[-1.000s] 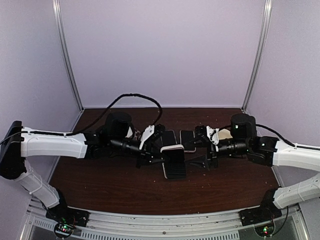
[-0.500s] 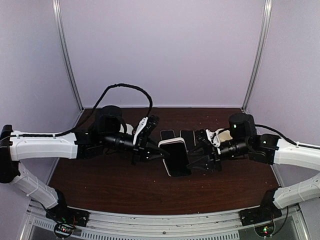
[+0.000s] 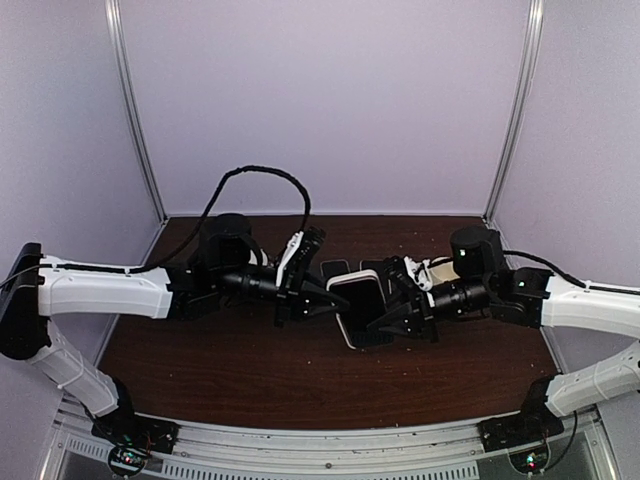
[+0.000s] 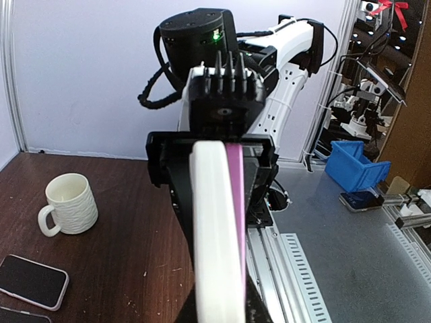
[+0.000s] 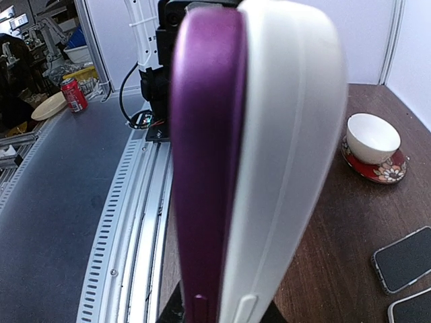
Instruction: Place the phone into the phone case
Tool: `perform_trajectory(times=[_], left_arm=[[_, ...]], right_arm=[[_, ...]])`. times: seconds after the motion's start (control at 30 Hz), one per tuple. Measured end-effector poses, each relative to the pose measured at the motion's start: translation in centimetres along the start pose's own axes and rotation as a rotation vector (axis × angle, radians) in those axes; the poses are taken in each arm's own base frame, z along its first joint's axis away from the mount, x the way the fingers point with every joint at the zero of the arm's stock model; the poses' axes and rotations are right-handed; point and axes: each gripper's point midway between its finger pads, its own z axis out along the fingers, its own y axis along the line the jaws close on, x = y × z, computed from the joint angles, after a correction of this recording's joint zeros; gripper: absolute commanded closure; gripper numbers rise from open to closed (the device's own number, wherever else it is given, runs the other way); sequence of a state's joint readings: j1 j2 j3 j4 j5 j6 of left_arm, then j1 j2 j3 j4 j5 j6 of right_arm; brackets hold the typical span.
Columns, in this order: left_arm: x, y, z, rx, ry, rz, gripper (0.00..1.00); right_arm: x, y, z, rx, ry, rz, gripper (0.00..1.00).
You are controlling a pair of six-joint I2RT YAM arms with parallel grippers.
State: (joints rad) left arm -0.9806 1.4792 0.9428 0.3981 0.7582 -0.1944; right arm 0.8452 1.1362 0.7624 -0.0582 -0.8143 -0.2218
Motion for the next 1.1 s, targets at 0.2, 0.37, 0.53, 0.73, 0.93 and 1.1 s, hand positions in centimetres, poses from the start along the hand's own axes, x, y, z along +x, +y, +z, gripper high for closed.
perform_trajectory(times=[0.2,0.37,0.53,0.73,0.93,1.1], left_arm=[[0.4,0.6,0.2,-0.027,0.009,-0.018,0.81],[0.1,1.0,0.6,-0.050,0.003,-0.026,0.60],[0.1,1.3,0.9,-0.101,0.009,-0.035,0.20],[2.0,4.8,-1.3,-0.340,0.114,-0.121,0.10],[4.2,10.2,-7.4,-0.663,0.239,-0.225,0.09],[6.3,12.1,-10.9,-0.829,0.367,-0.286,0.09]], right_arm=[[0.6,-0.5,0.0,0.030,0.023,0.031,0.93],[0.5,-0.8,-0.1,0.052,0.028,0.029,0.93],[0.7,-1.2,-0.2,0.093,0.071,0.080,0.95],[4.2,-1.4,-0.5,0.149,0.197,0.349,1.00],[9.8,-1.3,-0.2,0.210,0.325,0.631,1.00],[14.6,-1.4,0.8,0.242,0.469,0.808,1.00]])
